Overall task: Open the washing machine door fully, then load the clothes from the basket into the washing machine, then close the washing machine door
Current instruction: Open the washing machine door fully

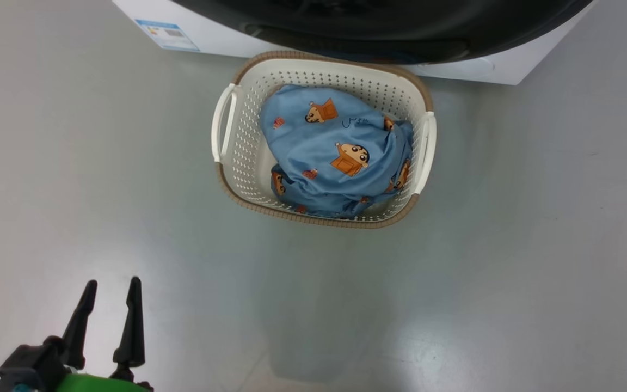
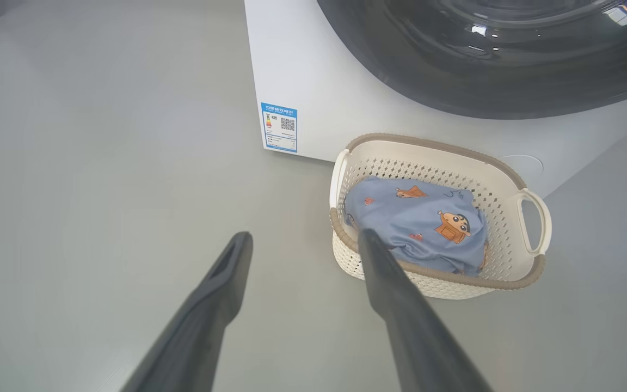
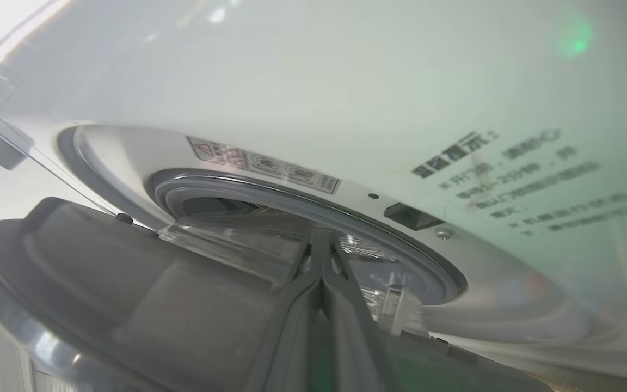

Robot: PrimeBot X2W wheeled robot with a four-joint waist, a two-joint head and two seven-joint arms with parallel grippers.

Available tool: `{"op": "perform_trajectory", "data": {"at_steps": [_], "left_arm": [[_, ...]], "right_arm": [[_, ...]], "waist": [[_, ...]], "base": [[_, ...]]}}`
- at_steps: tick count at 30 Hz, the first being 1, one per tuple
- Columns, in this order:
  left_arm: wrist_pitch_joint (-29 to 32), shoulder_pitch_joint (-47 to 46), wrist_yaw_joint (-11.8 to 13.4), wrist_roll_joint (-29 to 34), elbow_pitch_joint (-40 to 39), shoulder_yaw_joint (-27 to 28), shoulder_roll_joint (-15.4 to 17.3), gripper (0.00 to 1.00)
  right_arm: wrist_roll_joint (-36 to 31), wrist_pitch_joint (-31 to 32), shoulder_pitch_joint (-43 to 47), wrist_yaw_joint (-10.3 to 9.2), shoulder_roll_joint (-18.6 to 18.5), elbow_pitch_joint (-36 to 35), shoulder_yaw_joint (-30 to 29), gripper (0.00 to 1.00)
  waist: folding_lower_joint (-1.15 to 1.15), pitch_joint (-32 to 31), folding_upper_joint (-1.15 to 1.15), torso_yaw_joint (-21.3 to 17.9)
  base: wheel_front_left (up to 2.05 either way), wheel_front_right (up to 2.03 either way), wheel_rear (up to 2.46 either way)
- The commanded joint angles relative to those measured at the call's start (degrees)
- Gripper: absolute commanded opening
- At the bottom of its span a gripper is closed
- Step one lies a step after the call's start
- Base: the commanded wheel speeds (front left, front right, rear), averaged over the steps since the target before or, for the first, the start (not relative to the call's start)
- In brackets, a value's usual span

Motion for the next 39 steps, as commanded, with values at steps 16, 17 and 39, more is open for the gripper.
{"op": "perform_trajectory", "data": {"at_steps": [16, 17, 39], "left_arm": [[-0.37, -1.71, -0.09, 0.74, -1.24, 3.51, 1.27, 1.0], [-0.37, -1.84, -0.09, 0.73, -1.26, 3.56, 1.25, 1.0], [-0.37, -0.75, -0.09, 1.24, -0.91, 6.41, 0.02, 1.0]], "right_arm": [[1.57, 3.82, 7.9, 0.19, 2.95, -6.52, 4.04, 0.0], [1.67, 4.1, 8.3, 0.19, 3.13, -6.8, 4.3, 0.0], [1.88, 9.01, 20.34, 0.19, 7.12, -15.45, 12.32, 0.0]], "waist": [[0.0, -2.43, 0.0, -4.04], [0.0, -2.52, 0.0, -4.22], [0.0, -10.48, 0.0, -7.14]], "base": [[0.0, 0.0, 0.0], [0.0, 0.0, 0.0], [0.0, 0.0, 0.0]]}}
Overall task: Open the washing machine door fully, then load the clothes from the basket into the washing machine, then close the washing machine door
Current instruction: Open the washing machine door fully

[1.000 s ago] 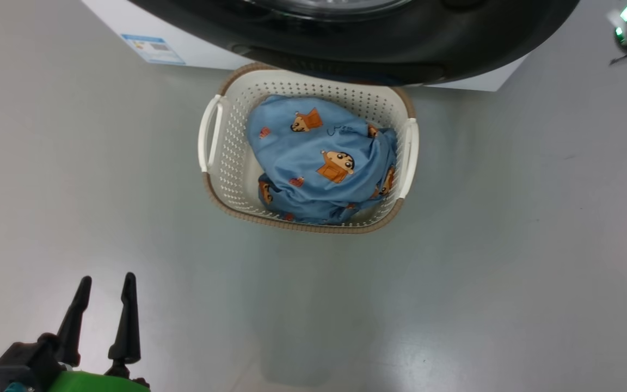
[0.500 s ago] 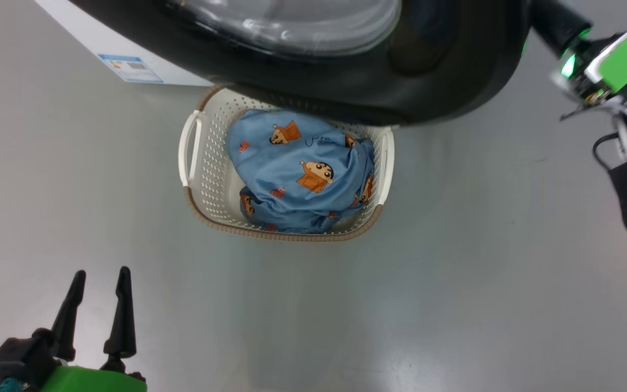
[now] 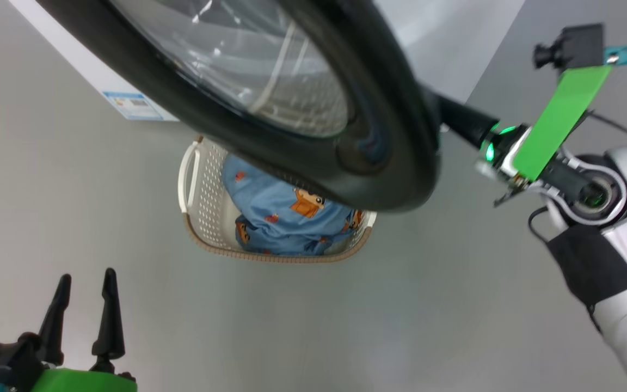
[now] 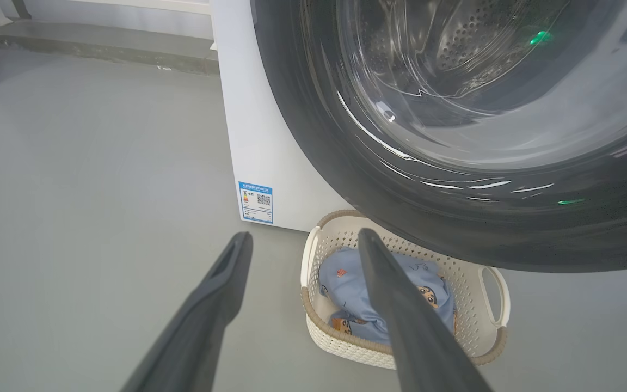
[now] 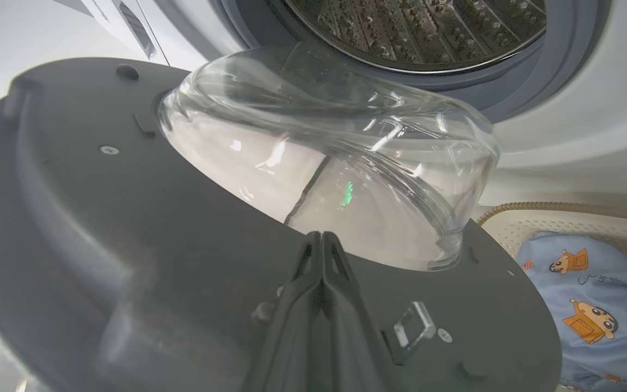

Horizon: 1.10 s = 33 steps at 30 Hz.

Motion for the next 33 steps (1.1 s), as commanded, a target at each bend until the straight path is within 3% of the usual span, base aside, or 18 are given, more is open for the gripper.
{"op": "perform_trajectory", "data": {"at_steps": [1, 16, 33], "left_arm": [[-0.37, 1.07, -0.09, 0.28, -0.93, 2.6, 0.8, 1.0], [-0.37, 3.44, -0.09, 0.77, -0.32, 3.03, 0.22, 1.0], [-0.37, 3.91, -0.09, -0.4, 0.07, 1.17, 0.18, 1.0]], "right_arm": [[0.3, 0.95, 2.36, 0.19, 1.67, -2.95, 1.66, 0.0], [-0.14, 1.16, 11.74, 0.19, 7.02, -6.3, 8.07, 0.0], [-2.94, -5.35, 15.24, 0.19, 13.73, -4.37, 16.99, 0.0]], "waist": [[0.0, -2.28, 0.0, -0.92], [0.0, -8.94, 0.0, -1.7], [0.0, -13.21, 0.0, 0.06]], "base": [[0.0, 0.0, 0.0], [0.0, 0.0, 0.0], [0.0, 0.0, 0.0]]}}
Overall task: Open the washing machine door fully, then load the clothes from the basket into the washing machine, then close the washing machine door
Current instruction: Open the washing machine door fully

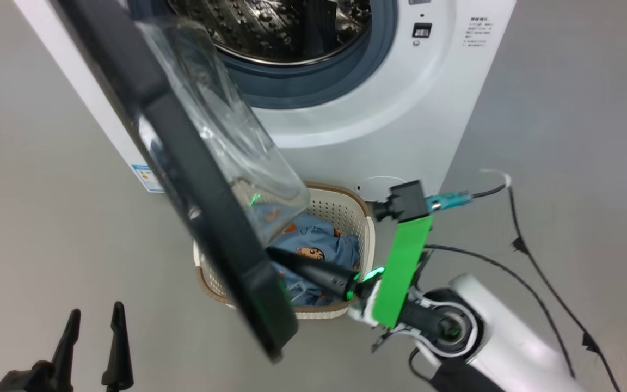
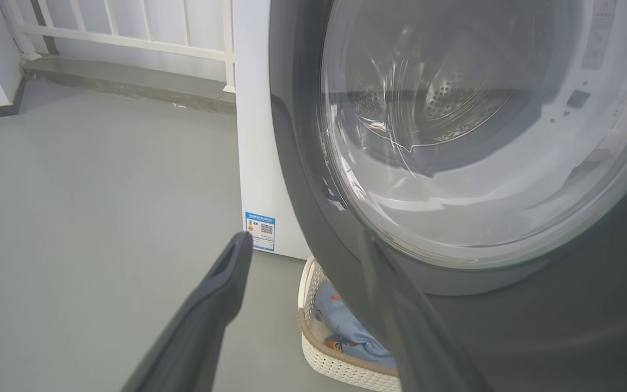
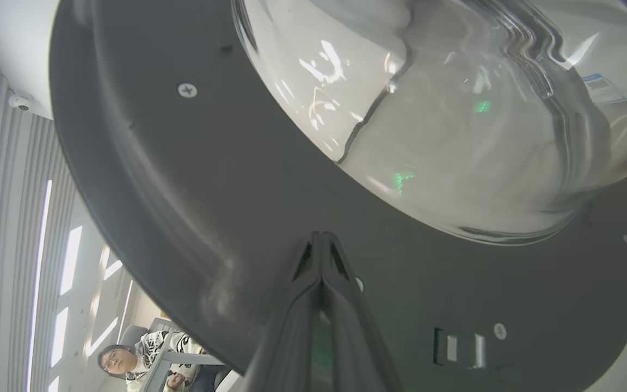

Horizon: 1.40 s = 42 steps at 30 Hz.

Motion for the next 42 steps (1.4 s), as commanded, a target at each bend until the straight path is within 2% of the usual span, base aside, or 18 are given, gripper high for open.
{"op": "perform_trajectory", "data": {"at_steps": [1, 16, 31, 32, 34, 35, 36, 37, 40, 42], "left_arm": [[-0.37, -0.57, -0.09, -0.42, -1.04, 1.37, 0.7, 1.0], [-0.37, -1.64, -0.09, -0.9, -0.71, -1.8, 0.7, 1.0], [-0.37, -0.83, -0.09, -0.42, -0.37, -1.18, 0.7, 1.0], [-0.37, -0.73, -0.09, -0.39, -0.33, -1.06, 0.7, 1.0], [-0.37, -0.59, -0.09, -0.33, -0.27, -0.78, 0.7, 1.0], [-0.37, -0.46, -0.09, -0.39, -0.31, -0.65, 0.7, 1.0], [-0.37, -0.31, -0.09, -0.37, -0.35, -0.58, 0.7, 1.0], [-0.37, -0.17, -0.09, -0.37, -0.39, -0.49, 0.7, 1.0], [-0.37, 0.37, -0.09, -0.33, -0.53, -0.19, 0.7, 1.0], [-0.37, 0.96, -0.09, -0.31, -0.65, 0.0, 0.7, 1.0]], "right_arm": [[-0.79, -0.75, 0.94, 0.19, 2.32, -1.48, 1.94, 0.0], [-0.92, -9.98, -2.11, 0.19, 4.64, 3.1, 11.6, 0.0], [0.42, -16.51, -3.18, 0.19, 3.98, 3.31, 14.62, 0.0], [0.14, -17.25, -3.08, 0.19, 3.57, 2.98, 14.62, 0.09], [-0.97, -18.92, -2.98, 0.19, 2.35, 2.37, 15.0, 0.44], [-1.44, -19.92, -2.8, 0.19, 1.72, 2.09, 15.28, 0.71], [-2.03, -21.08, -2.69, 0.19, 0.98, 1.73, 15.53, 0.91], [-2.81, -22.45, -2.65, 0.19, 0.18, 1.41, 15.85, 1.0], [-5.35, -27.27, -2.5, 0.19, -2.54, 0.63, 17.18, 1.0], [-9.12, -34.13, -2.62, 0.19, -5.79, 1.1, 18.97, 1.0]], "waist": [[0.0, -0.38, 0.0, 0.5], [0.0, -1.73, 0.0, 4.18], [0.0, -3.75, 0.0, 3.57], [0.0, -3.92, 0.0, 3.47], [0.0, -4.25, 0.0, 3.15], [0.0, -4.55, 0.0, 2.94], [0.0, -4.7, 0.0, 2.82], [0.0, -4.86, 0.0, 2.67], [0.0, -5.51, 0.0, 2.11], [0.0, -6.09, 0.0, 1.73]], "base": [[0.0, 0.0, 0.0], [0.0, 0.0, 0.0], [0.0, 0.0, 0.0], [0.0, 0.0, 0.0], [0.0, 0.0, 0.0], [0.0, 0.0, 0.0], [0.0, 0.0, 0.0], [0.0, 0.0, 0.0], [0.0, 0.0, 0.0], [0.0, 0.0, 0.0]]}}
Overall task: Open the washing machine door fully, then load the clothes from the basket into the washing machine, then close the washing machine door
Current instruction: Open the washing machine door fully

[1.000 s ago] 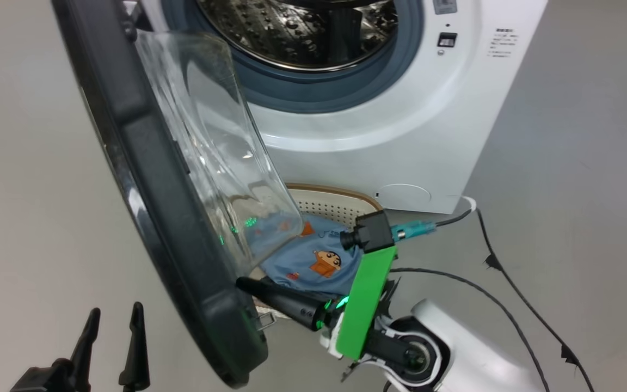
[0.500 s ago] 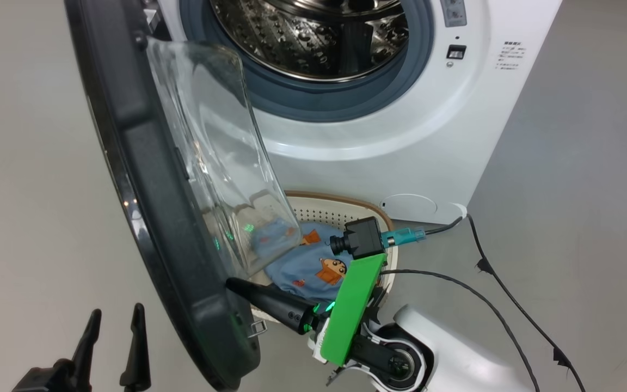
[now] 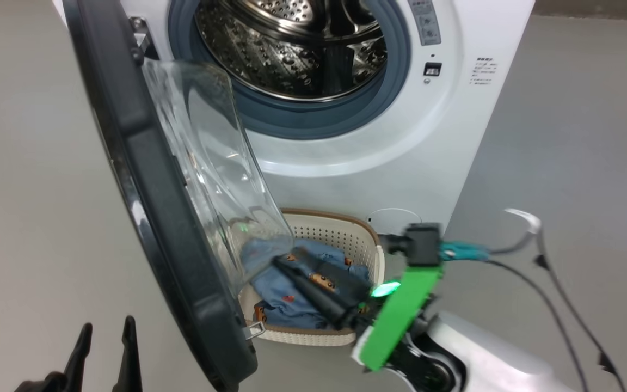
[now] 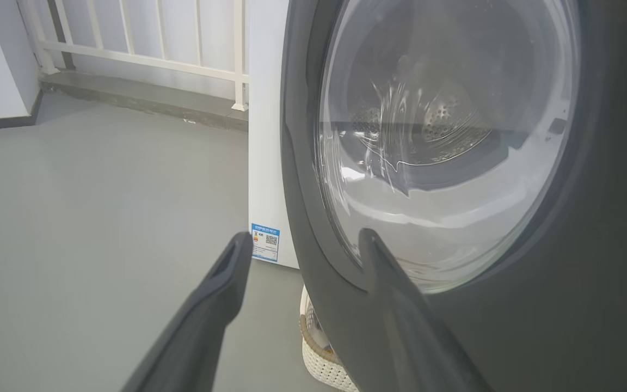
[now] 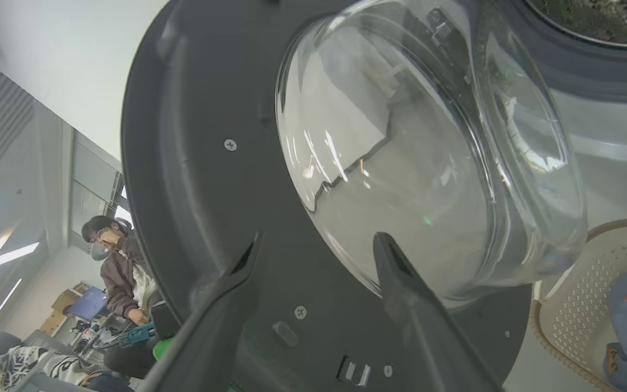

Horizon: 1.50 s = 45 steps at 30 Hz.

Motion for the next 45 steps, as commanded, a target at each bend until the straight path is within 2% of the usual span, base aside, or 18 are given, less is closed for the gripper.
{"op": "perform_trajectory", "data": {"at_steps": [1, 5, 11, 18, 19, 28, 33, 40, 45], "left_arm": [[-0.37, -0.64, -0.09, 0.14, -1.36, 2.09, 0.69, 1.0], [-0.37, 0.15, -0.09, 0.13, -1.4, 2.52, 0.69, 1.0], [-0.37, 1.39, -0.09, -0.14, -1.66, 3.05, 0.69, 1.0], [-0.37, 2.43, -0.09, -0.64, -1.72, 3.66, 0.69, 1.0], [-0.37, 2.43, -0.09, -0.64, -1.72, 3.66, 0.69, 1.0], [-0.37, 3.14, -0.09, -0.85, -1.76, 4.13, 0.69, 1.0], [-0.37, 3.61, -0.09, -0.78, -1.76, 4.51, 0.69, 1.0], [-0.37, 4.64, -0.09, -1.09, -1.78, 5.39, 0.69, 1.0], [-0.37, 5.23, -0.09, -1.51, -1.87, 6.24, 0.69, 1.0]], "right_arm": [[-1.84, -2.53, 0.06, 0.18, -0.24, -0.81, 0.76, 1.0], [-8.18, -6.59, 0.69, 0.18, -3.67, 2.41, 0.32, 1.0], [-24.81, -6.75, 9.0, 0.18, -4.2, 1.7, -16.6, 1.0], [-41.77, -6.76, 20.84, 0.18, -1.41, -1.81, -32.59, 1.0], [-41.77, -6.76, 20.84, 0.18, -1.41, -1.81, -32.59, 1.0], [-54.31, -6.77, 30.48, 0.18, 2.3, -6.86, -46.11, 1.0], [-59.47, -6.77, 34.23, 0.18, 3.83, -9.26, -50.91, 1.0], [-63.48, -6.77, 39.64, 0.18, 7.76, -11.32, -57.22, 1.0], [-65.36, -6.77, 41.54, 0.18, 9.38, -10.9, -59.3, 1.0]], "waist": [[0.0, -0.53, 0.0, -0.4], [0.0, -1.51, 0.0, -0.83], [0.0, -2.57, 0.0, -1.29], [0.0, -3.05, 0.0, -2.21], [0.0, -3.05, 0.0, -2.21], [0.0, -3.53, 0.0, -2.92], [0.0, -3.92, 0.0, -3.32], [0.0, -4.55, 0.0, -3.67], [0.0, -4.57, 0.0, -4.33]], "base": [[0.0, 0.0, 0.0], [0.0, 0.0, 0.0], [0.0, 0.0, 0.0], [0.0, 0.0, 0.0], [0.0, 0.0, 0.0], [0.0, 0.0, 0.0], [0.0, 0.0, 0.0], [0.0, 0.0, 0.0], [0.0, 0.0, 0.0]]}}
